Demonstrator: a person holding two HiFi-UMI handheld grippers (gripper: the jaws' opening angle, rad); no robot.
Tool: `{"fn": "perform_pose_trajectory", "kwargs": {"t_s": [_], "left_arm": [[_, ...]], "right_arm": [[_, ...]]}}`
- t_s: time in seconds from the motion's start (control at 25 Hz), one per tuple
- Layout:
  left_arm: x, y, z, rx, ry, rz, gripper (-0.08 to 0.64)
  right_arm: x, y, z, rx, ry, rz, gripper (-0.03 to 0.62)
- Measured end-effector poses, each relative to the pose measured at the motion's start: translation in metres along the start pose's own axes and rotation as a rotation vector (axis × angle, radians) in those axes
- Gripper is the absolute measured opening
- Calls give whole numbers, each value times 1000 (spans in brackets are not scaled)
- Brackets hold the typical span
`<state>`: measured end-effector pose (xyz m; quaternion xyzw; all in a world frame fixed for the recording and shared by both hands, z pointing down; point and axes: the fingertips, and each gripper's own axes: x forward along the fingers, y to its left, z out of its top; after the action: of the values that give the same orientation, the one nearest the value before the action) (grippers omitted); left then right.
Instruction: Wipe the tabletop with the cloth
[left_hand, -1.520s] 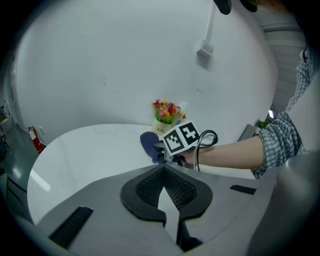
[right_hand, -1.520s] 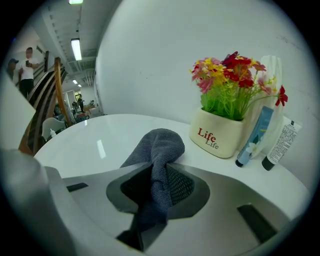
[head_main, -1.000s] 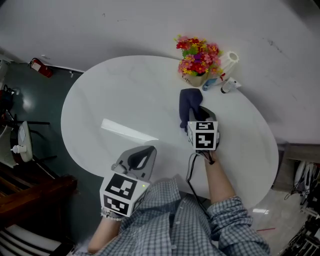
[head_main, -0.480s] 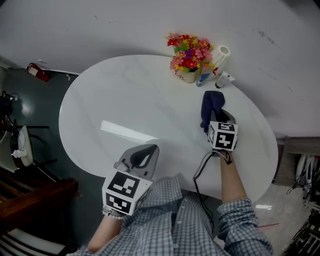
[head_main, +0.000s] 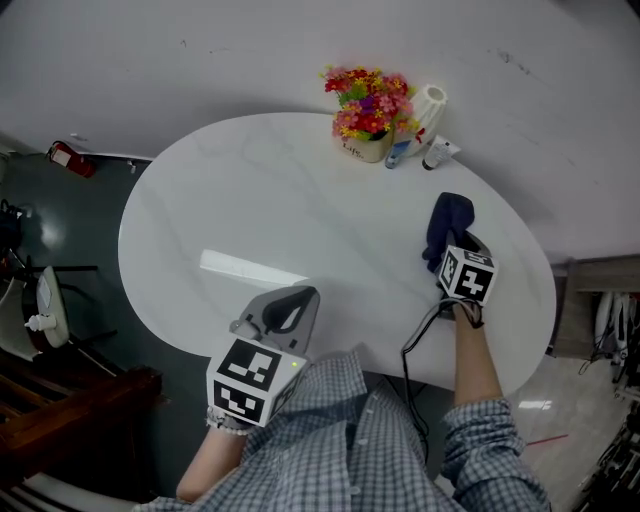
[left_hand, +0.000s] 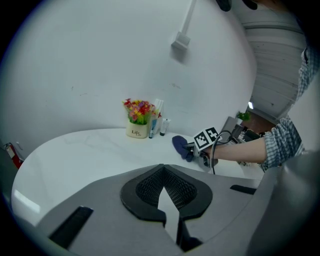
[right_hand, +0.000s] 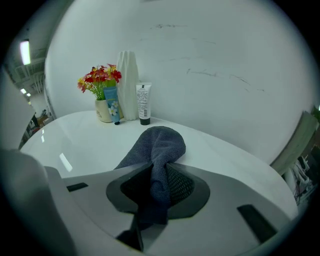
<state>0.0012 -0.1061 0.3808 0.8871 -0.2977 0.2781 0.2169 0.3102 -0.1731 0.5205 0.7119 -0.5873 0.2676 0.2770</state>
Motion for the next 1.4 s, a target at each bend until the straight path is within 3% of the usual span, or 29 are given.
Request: {"fn": "perform_pose_trajectory", "kwargs": {"t_s": [0.36,0.84,1.4], "left_arm": [[-6,-9,3,55,-9,-56,2],[-13,-12,11,138,-12,-110,2],[-16,-11,22,174,-12,-110,2]], "right_arm": [[-56,-10,-4,117,-80,9,75],[-149,47,13,96,-231,76,75],[-226,115,38,16,-354,181,75]]}}
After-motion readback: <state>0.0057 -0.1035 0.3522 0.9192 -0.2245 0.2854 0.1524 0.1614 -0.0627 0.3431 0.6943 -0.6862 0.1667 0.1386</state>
